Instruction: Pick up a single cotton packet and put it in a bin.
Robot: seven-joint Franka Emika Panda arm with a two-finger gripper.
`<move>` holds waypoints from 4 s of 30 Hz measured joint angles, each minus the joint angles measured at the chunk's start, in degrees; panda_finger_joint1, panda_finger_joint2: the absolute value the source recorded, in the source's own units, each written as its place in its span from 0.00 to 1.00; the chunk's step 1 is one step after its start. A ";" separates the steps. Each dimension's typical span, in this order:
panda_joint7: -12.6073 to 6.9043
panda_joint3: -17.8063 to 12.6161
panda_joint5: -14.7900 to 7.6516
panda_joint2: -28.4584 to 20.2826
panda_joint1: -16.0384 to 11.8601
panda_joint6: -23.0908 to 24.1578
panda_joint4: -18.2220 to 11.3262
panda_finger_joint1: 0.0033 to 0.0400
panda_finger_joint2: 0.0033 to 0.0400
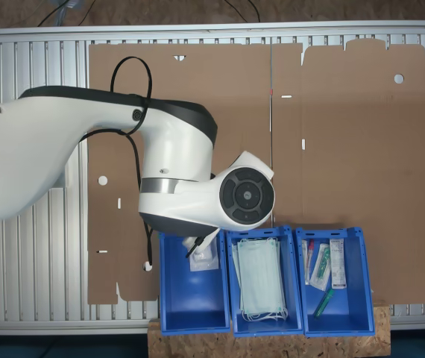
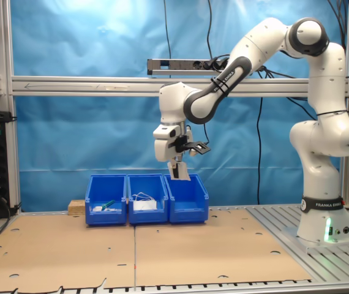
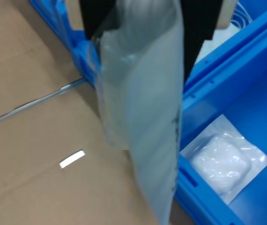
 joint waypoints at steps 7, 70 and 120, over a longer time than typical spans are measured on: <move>0.00 -2.96 -2.89 -1.53 -1.04 -0.53 -0.18 0.06 0.06; 0.00 -12.54 -5.73 -0.22 -2.70 1.04 -0.02 0.06 0.06; 0.00 -12.53 -5.73 -0.22 -2.69 1.05 -0.02 0.93 0.93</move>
